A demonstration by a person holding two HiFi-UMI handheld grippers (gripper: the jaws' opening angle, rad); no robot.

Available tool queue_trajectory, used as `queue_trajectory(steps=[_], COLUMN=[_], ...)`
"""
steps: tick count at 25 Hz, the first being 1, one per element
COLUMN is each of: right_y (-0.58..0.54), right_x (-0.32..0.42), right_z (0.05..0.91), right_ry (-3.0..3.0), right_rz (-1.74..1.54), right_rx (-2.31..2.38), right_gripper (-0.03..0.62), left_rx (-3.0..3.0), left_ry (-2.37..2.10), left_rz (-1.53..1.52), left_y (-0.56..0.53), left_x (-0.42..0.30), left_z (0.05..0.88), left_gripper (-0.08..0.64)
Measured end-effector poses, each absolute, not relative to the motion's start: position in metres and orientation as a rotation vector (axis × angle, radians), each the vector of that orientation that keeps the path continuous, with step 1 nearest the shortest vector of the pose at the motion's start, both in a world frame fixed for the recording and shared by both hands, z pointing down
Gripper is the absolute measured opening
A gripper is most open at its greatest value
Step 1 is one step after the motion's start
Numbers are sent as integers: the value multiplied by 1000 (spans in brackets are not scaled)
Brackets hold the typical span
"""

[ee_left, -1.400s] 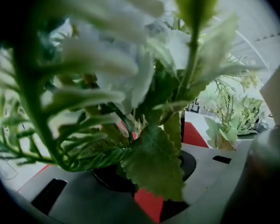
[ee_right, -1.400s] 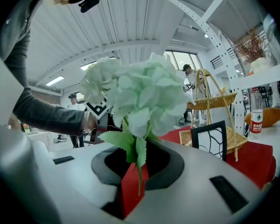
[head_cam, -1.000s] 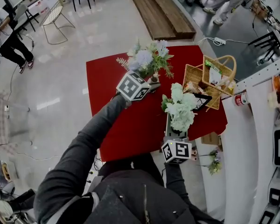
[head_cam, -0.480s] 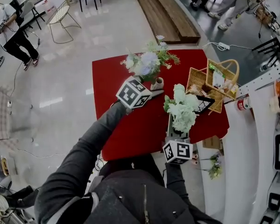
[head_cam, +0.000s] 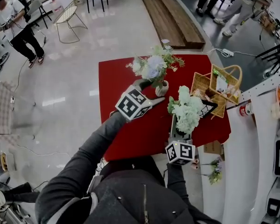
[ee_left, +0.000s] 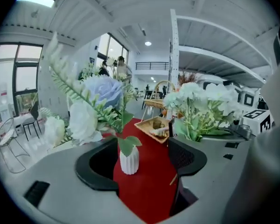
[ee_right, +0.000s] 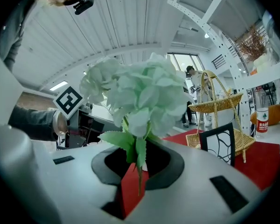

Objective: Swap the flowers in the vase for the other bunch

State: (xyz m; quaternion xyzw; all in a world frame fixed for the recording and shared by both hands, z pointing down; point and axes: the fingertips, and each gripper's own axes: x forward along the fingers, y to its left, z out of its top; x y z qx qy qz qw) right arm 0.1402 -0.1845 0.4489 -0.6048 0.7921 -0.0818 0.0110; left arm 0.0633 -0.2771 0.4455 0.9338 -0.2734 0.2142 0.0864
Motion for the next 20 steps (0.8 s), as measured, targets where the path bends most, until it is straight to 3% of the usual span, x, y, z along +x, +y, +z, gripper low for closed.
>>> queue_trajectory(steps=[7, 20], right_y=[-190, -197], right_x=[132, 107], right_z=[446, 432], right_ry=[2488, 2538], right_rz=[-262, -227], right_rx=[-1860, -1759], right_gripper=[52, 52], left_rx=[2719, 2643], left_ry=[-893, -1024], left_rz=[541, 142], left_y=[-257, -217], left_x=[33, -10], left_z=[448, 434], left_gripper=[319, 69])
